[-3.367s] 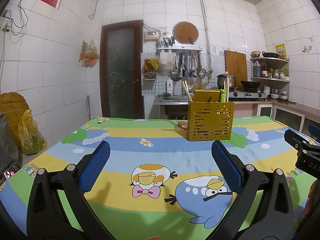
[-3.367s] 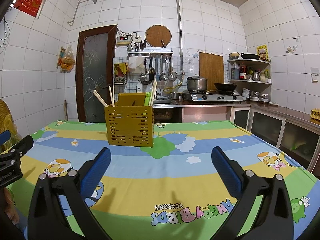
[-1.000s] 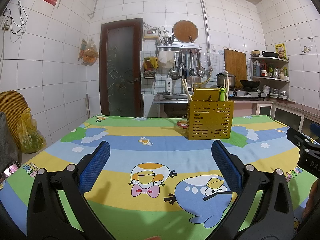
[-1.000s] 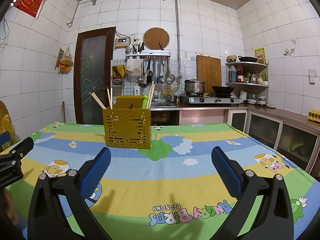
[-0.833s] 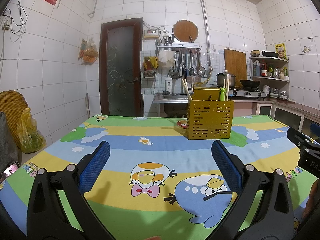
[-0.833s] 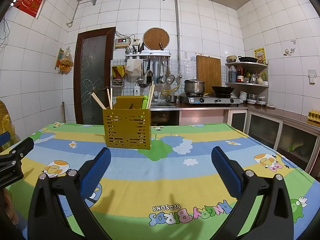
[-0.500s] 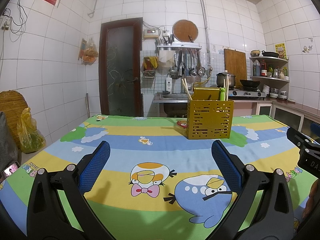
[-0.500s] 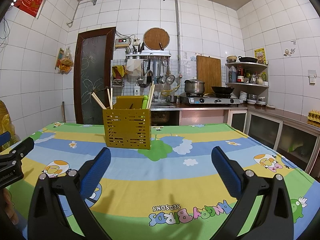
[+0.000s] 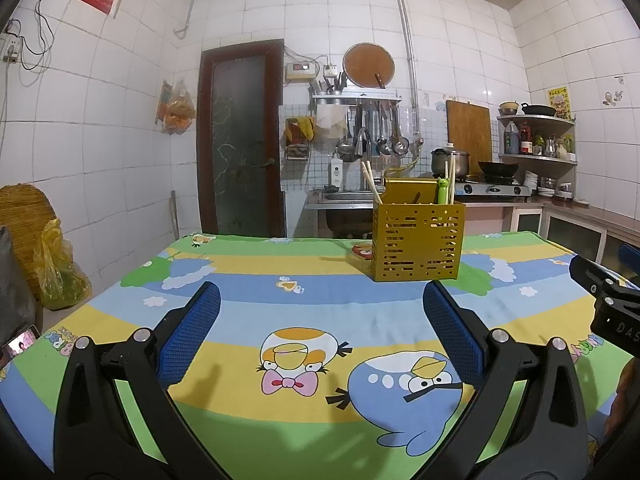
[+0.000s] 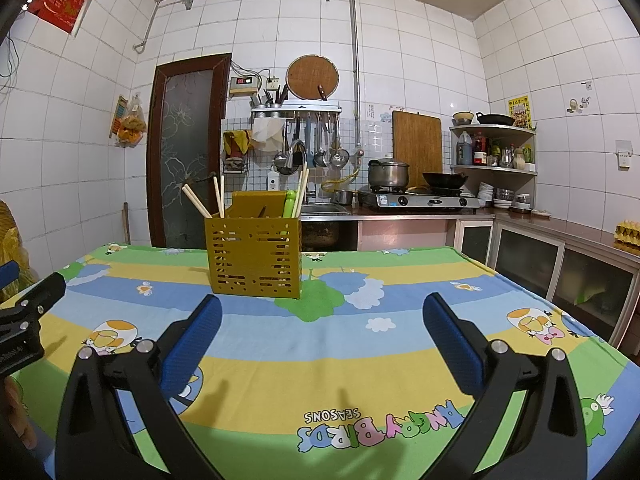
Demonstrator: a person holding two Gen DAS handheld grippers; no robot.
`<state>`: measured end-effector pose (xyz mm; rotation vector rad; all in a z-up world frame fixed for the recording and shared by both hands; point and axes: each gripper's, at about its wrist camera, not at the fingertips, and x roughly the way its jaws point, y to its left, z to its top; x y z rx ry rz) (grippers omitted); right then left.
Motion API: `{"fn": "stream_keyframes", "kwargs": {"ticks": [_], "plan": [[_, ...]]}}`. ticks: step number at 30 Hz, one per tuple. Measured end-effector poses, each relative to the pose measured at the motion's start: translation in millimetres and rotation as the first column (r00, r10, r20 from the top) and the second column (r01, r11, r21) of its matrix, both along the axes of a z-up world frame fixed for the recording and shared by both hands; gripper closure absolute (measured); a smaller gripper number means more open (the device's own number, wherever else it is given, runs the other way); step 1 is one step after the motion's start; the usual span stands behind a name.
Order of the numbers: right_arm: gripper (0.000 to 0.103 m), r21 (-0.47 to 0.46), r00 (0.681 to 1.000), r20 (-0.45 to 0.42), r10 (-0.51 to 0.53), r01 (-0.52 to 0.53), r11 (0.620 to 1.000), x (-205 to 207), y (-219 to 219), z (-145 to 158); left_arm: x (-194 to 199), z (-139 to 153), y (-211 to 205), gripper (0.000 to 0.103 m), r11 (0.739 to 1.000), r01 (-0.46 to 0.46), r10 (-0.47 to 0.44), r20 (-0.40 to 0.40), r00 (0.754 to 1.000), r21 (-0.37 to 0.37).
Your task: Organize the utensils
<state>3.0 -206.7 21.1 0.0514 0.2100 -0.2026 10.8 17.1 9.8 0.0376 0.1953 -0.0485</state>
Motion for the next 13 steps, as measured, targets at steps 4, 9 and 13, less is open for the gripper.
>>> {"fn": "stream_keyframes", "kwargs": {"ticks": [4,9,13], "plan": [[0.005,-0.001,1.0,-0.001,-0.008,0.008,1.0,-0.6,-1.3,1.2,-1.0,0.9,0.5,0.005,1.0,0.0,0.0,0.003,1.0,0.001],[0.005,-0.002,1.0,-0.002,-0.009,0.009,1.0,-0.9,-0.8,1.1,-2.3,1.5,-0.3,0.005,1.0,-0.004,0.004,-0.001,1.0,0.001],[0.005,-0.001,1.0,-0.002,-0.009,0.009,1.0,-1.3,-0.5,1.1,-2.2,1.7,-0.3,0.005,1.0,-0.003,0.003,0.0,1.0,0.001]]}}
